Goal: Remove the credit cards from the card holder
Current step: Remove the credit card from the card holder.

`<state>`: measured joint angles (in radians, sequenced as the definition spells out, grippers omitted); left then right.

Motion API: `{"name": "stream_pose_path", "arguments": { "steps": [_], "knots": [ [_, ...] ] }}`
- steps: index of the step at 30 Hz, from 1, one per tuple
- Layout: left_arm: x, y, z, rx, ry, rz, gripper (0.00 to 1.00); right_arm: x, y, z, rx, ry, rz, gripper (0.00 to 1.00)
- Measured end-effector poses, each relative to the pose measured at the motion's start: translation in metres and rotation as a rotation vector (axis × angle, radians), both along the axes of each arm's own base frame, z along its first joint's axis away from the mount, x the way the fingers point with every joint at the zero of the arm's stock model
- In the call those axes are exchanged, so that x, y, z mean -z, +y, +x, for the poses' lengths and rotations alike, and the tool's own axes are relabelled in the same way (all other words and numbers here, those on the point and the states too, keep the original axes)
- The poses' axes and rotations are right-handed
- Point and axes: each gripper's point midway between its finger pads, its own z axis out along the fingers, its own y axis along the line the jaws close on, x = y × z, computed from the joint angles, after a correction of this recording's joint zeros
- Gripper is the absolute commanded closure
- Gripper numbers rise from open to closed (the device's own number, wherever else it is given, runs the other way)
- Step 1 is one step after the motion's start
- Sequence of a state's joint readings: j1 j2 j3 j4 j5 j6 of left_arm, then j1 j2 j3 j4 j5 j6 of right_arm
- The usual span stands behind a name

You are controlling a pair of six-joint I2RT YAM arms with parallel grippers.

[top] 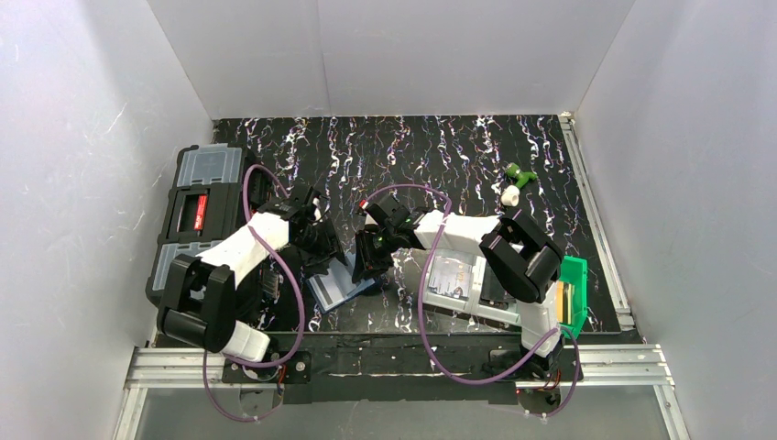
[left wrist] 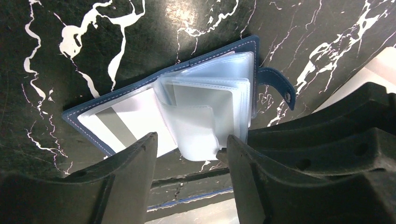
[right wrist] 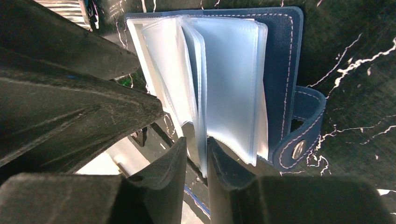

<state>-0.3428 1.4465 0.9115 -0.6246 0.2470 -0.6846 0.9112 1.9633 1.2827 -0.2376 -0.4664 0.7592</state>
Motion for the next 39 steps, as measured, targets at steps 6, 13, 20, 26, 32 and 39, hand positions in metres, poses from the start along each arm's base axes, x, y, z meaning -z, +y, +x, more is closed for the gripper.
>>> {"name": "stream_pose_path", "arguments": {
  "steps": [6,13,20,26,32,39],
  "knots": [
    [0.009,0.004,0.000,0.021,0.015,0.028,0.43,0.000,-0.001,0.001,0.001,-0.006,-0.004,0.61],
    [0.018,0.014,-0.002,0.035,0.023,0.090,0.50,-0.002,-0.001,0.002,0.002,-0.015,-0.003,0.54],
    [0.023,0.025,-0.008,0.041,0.032,0.142,0.62,-0.003,0.000,0.002,0.001,-0.014,0.000,0.60],
    [0.021,0.028,-0.010,0.044,0.027,0.156,0.67,-0.009,0.003,0.002,-0.005,-0.009,0.018,0.65],
    [0.016,0.036,-0.014,0.037,0.015,0.187,0.67,-0.009,0.004,0.002,-0.006,-0.008,0.020,0.81],
    [0.000,0.046,-0.019,0.028,-0.027,0.217,0.67,-0.009,0.004,0.002,-0.003,-0.006,0.019,0.76]
  ]
}}
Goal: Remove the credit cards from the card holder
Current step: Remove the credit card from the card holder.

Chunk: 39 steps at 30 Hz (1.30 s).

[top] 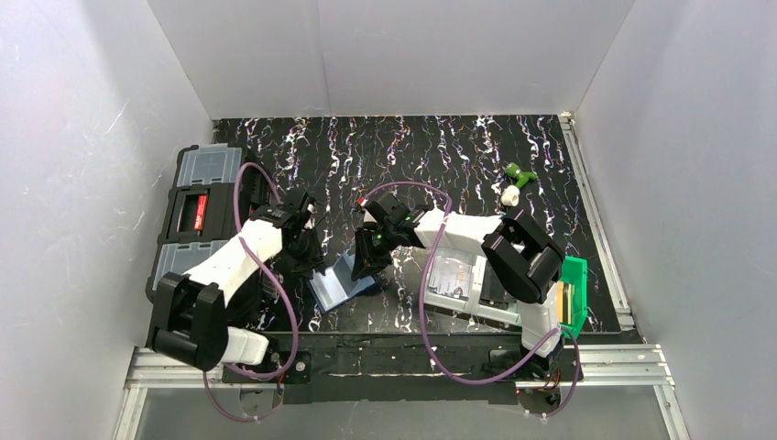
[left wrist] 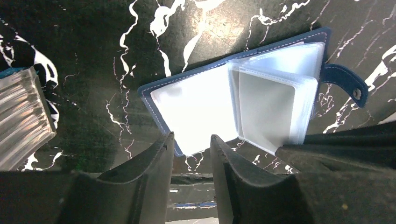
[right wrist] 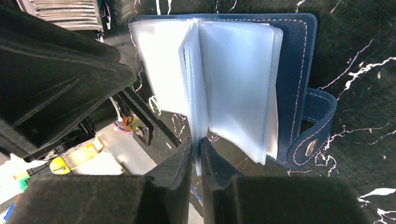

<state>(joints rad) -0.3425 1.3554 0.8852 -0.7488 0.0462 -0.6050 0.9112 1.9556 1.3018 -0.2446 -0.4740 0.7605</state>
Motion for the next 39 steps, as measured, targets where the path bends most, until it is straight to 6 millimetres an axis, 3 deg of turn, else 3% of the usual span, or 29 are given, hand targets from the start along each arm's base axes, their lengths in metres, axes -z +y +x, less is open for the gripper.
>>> {"name": "stream_pose_path", "arguments": {
  "steps": [5,10,13,17,20,27,33,39],
  "knots": [
    [-0.007,-0.001,-0.001,-0.003,-0.025,-0.015,0.77,0.000,0.000,0.000,0.002,0.002,0.000,0.65],
    [0.006,-0.007,-0.006,-0.008,0.008,-0.048,0.89,-0.003,0.002,0.002,0.005,0.000,0.006,0.59],
    [0.018,-0.009,-0.009,-0.011,0.043,-0.054,0.93,-0.005,0.003,0.002,0.007,-0.001,0.008,0.61],
    [0.031,-0.011,-0.012,-0.014,0.074,-0.059,0.95,-0.005,0.003,0.002,0.012,0.005,0.008,0.74],
    [0.040,-0.011,-0.015,-0.019,0.096,-0.058,0.97,-0.007,0.005,0.002,0.018,0.011,0.011,0.77],
    [0.040,-0.016,-0.013,-0.016,0.095,-0.081,0.99,-0.013,0.009,0.003,0.028,0.023,0.024,0.83],
    [0.041,-0.017,-0.012,-0.018,0.094,-0.091,0.99,-0.016,0.010,0.003,0.024,0.029,0.034,0.72],
    [0.040,-0.019,-0.011,-0.020,0.092,-0.098,1.00,-0.021,0.014,0.001,0.016,0.032,0.047,0.72]
  ]
}}
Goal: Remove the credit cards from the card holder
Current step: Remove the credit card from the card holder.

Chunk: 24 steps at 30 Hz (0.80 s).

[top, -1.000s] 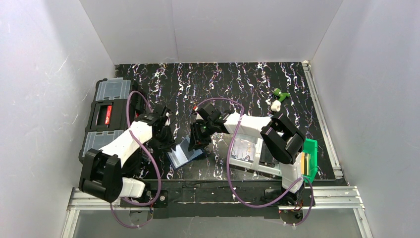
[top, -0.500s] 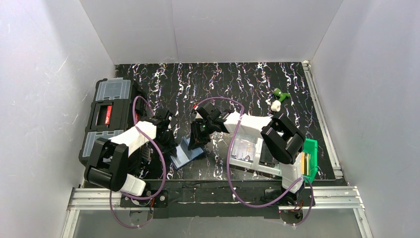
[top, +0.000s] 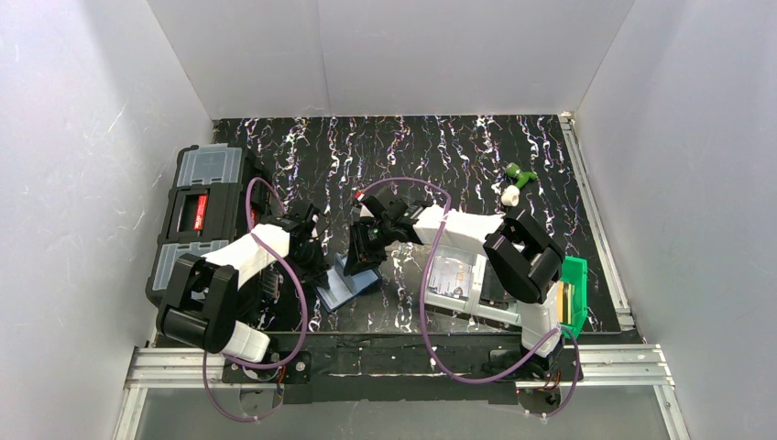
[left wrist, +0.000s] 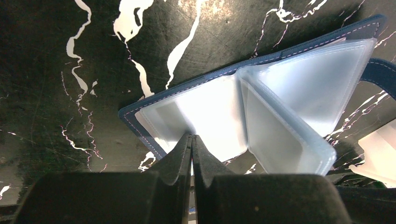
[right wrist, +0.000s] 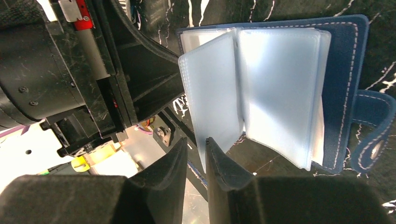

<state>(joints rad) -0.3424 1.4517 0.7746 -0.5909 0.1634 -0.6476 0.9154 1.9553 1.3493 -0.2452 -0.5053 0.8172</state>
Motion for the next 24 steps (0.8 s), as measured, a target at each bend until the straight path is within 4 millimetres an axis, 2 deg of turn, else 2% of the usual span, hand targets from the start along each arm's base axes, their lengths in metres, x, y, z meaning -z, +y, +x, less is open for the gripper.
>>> {"name": "stream_pose_path", "arguments": {
  "steps": [12,24],
  "knots": [
    [0.000,0.000,0.000,0.000,0.000,-0.001,1.00,-0.002,0.005,-0.009,-0.014,0.022,0.007,0.66],
    [-0.004,0.003,-0.001,-0.002,-0.011,0.010,1.00,0.004,0.008,-0.010,-0.016,0.031,-0.009,0.48]
  ]
}}
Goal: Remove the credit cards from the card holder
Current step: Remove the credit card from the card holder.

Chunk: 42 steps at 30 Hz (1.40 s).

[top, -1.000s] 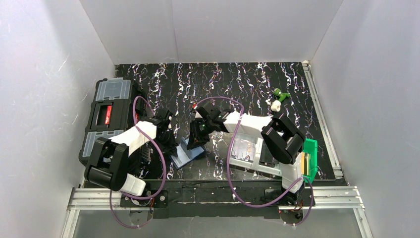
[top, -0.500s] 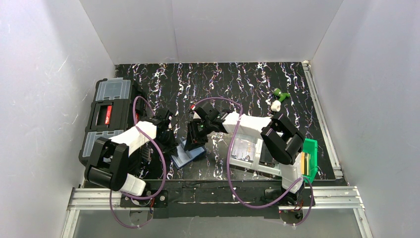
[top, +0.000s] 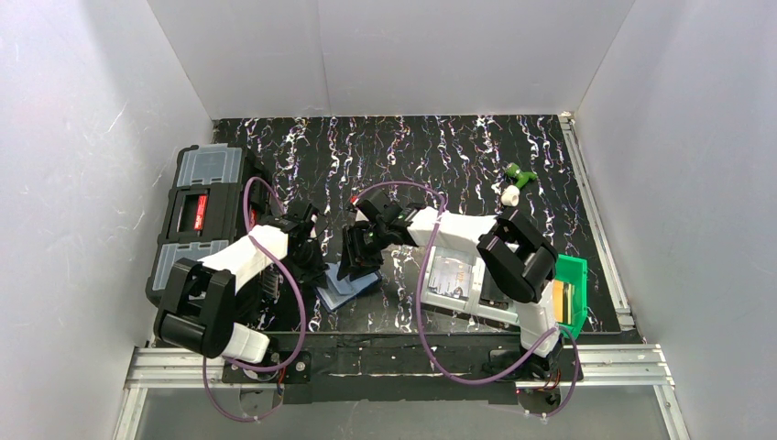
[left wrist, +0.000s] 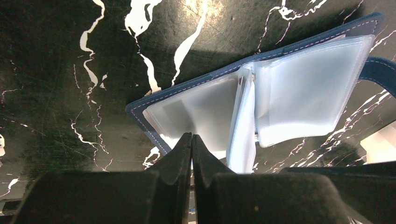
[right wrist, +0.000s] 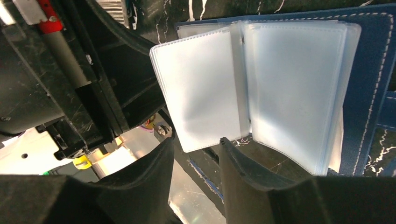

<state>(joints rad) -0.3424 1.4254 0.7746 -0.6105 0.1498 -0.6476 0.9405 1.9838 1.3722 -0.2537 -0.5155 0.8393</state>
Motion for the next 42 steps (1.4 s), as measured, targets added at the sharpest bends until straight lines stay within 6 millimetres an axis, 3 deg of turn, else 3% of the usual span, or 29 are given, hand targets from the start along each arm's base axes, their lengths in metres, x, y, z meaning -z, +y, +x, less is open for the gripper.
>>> {"name": "stream_pose_path", "arguments": {
  "steps": [4,12,21,28,33,42],
  "knots": [
    [-0.001,0.000,0.000,0.000,-0.003,0.000,1.00,0.004,-0.001,0.001,0.005,-0.010,-0.034,0.38],
    [-0.003,0.002,-0.002,-0.001,0.005,0.006,0.99,0.010,-0.001,-0.005,-0.024,-0.041,-0.064,0.33],
    [-0.004,0.002,-0.003,0.000,0.006,0.006,0.99,0.013,0.011,-0.005,-0.062,-0.083,-0.075,0.33],
    [-0.006,0.001,0.000,0.000,-0.002,0.003,0.99,0.032,0.015,-0.004,-0.076,-0.076,-0.138,0.36],
    [-0.007,0.000,0.001,0.001,-0.005,0.002,0.99,0.037,0.015,-0.004,-0.078,-0.070,-0.149,0.29],
    [-0.007,0.000,0.001,0.001,-0.005,0.002,0.99,0.037,0.015,-0.005,-0.079,-0.068,-0.142,0.29]
  ]
}}
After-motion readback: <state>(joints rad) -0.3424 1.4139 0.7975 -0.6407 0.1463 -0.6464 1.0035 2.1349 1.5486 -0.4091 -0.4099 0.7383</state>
